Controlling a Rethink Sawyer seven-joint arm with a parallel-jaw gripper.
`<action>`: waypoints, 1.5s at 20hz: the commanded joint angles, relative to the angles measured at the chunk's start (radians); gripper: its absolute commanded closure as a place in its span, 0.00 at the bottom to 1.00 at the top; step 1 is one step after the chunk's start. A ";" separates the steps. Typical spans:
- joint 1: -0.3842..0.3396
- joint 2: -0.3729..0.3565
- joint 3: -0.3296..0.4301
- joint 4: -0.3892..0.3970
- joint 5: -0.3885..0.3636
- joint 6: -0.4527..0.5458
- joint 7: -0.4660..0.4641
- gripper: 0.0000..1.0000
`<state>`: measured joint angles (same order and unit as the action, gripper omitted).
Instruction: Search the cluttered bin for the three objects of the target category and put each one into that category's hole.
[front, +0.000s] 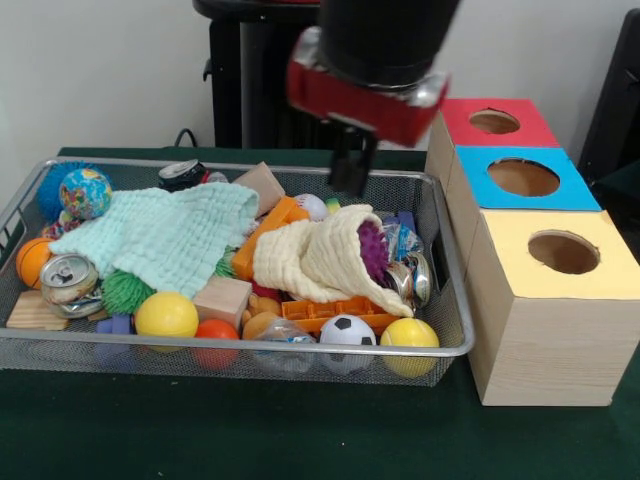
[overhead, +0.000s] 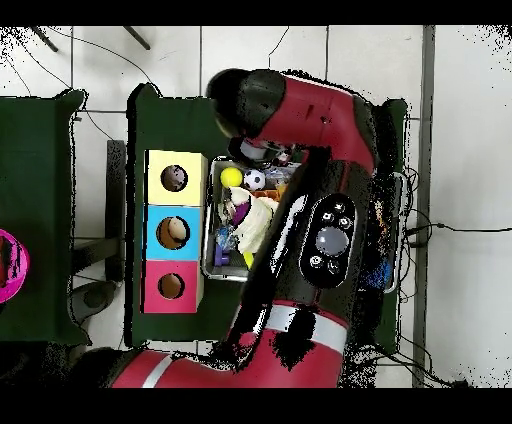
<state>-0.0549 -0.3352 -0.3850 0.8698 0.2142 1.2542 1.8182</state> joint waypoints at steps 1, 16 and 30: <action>-0.107 0.072 0.146 -0.020 -0.185 -0.050 -0.394 1.00; -0.132 0.061 0.186 0.028 -0.356 0.040 -0.407 1.00; -0.157 0.042 0.251 0.089 -0.418 -0.048 -0.391 0.00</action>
<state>-0.1775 -0.2939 -0.2689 0.8359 -0.1351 1.2531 1.7253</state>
